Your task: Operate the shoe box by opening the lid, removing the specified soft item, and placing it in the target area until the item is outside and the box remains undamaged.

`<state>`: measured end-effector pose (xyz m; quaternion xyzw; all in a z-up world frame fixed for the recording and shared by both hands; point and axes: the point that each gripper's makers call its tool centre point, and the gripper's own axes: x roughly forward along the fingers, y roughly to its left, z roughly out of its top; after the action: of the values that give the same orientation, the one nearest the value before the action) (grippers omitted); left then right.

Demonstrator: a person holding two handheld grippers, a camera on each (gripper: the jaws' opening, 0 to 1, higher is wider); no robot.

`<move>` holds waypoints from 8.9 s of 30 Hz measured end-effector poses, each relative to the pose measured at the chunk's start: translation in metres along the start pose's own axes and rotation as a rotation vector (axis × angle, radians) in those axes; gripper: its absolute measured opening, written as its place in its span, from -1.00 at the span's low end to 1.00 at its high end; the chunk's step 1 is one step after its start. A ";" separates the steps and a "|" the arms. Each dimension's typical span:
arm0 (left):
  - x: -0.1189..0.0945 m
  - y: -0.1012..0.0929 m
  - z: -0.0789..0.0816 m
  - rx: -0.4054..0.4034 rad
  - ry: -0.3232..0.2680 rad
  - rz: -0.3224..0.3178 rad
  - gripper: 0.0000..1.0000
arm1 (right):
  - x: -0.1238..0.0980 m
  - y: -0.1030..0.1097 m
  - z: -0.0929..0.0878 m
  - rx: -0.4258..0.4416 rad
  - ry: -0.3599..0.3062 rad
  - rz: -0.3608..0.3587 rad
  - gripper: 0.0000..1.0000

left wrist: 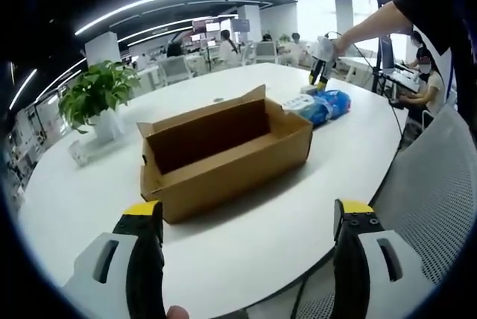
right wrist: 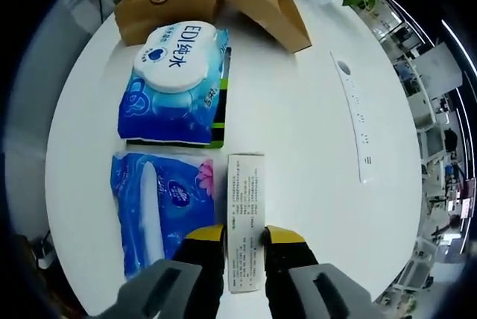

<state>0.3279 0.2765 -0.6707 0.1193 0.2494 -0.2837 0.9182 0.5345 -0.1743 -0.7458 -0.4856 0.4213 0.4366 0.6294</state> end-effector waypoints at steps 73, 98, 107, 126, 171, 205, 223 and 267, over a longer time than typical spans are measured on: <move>0.007 0.004 0.017 -0.070 -0.065 -0.098 0.90 | -0.094 0.100 0.104 0.627 -0.453 -0.204 0.77; 0.024 0.054 0.074 0.075 -0.041 -0.182 0.86 | -0.119 0.144 0.138 0.709 -0.528 -0.268 0.82; 0.038 0.051 0.077 0.153 0.011 -0.245 0.65 | -0.128 0.165 0.142 0.729 -0.534 -0.278 0.81; 0.081 0.068 0.082 0.242 0.136 -0.358 0.49 | -0.140 0.200 0.145 0.855 -0.570 -0.278 0.79; 0.146 0.071 0.002 0.742 0.554 -0.554 0.34 | -0.121 0.227 0.124 0.894 -0.468 -0.289 0.74; 0.155 0.073 -0.007 0.881 0.590 -0.571 0.33 | -0.121 0.228 0.114 0.929 -0.454 -0.316 0.70; 0.152 0.062 -0.030 1.076 0.592 -0.747 -0.24 | -0.121 0.229 0.110 0.944 -0.454 -0.322 0.67; 0.144 0.063 -0.032 0.975 0.682 -0.692 -0.63 | -0.126 0.226 0.118 0.917 -0.510 -0.348 0.55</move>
<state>0.4547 0.2725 -0.7684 0.5149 0.3922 -0.5870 0.4863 0.2968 -0.0430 -0.6606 -0.1033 0.3160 0.2017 0.9213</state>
